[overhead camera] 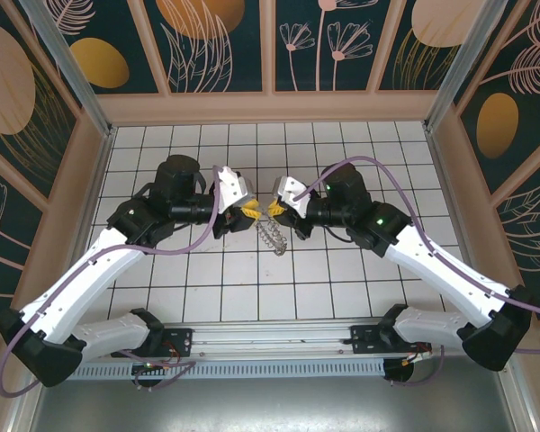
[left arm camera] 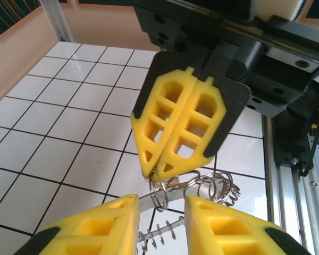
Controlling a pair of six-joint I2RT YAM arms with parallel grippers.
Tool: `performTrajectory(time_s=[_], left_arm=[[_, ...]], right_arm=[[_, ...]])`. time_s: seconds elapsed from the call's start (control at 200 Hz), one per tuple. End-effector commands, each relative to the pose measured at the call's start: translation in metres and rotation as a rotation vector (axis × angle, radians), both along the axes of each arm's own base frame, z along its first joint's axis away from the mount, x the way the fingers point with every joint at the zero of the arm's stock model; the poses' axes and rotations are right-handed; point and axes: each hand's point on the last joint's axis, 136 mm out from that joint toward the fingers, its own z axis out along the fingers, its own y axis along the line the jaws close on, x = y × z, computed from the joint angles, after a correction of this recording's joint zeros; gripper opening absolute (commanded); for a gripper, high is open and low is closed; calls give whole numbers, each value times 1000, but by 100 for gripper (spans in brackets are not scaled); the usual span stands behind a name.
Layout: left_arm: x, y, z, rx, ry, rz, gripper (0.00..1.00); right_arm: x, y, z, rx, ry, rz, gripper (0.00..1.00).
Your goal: Put the keys on the keyring
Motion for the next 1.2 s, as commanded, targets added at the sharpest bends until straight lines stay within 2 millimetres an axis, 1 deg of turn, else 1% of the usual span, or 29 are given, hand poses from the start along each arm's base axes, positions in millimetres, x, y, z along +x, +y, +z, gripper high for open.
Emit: performTrajectory(time_s=[0.0,0.21,0.36,0.415,0.47,0.601,0.731,0.816,1.006,1.056,1.116,1.176,1.181,1.196], left_arm=[[6,-8,-1,-7,-24,8,28],[11,-19,-20,47,0,23,29],[21,-18,-24,55,-4,74,28],[24,-18,-23,52,-8,89,25],[26,-18,-22,48,-11,98,20],[28,-19,-21,36,-9,106,0],[29,-17,-21,25,-14,127,0],[31,-17,-16,-9,-21,148,0],[25,-23,14,-205,-54,132,0],[22,-24,22,-251,-65,117,0],[15,-26,29,-297,-69,79,0],[9,-28,42,-348,-80,45,0],[9,-28,37,-343,-73,45,0],[8,-28,34,-344,-66,43,0]], right_arm=[[4,2,24,30,-67,-10,0],[10,5,21,26,-65,-33,0],[9,4,21,31,-68,-32,0],[8,3,22,35,-71,-30,0],[6,3,21,36,-71,-25,0],[4,2,23,37,-79,-25,0],[5,0,21,26,-86,-35,0],[4,0,21,30,-88,-34,0],[-1,0,18,61,-72,-23,0],[-4,-1,19,72,-65,-17,0],[-7,-1,20,83,-61,-11,4],[-8,-2,20,90,-60,-8,6],[-8,-2,21,91,-61,-9,6],[-8,-2,20,91,-59,-10,6]])
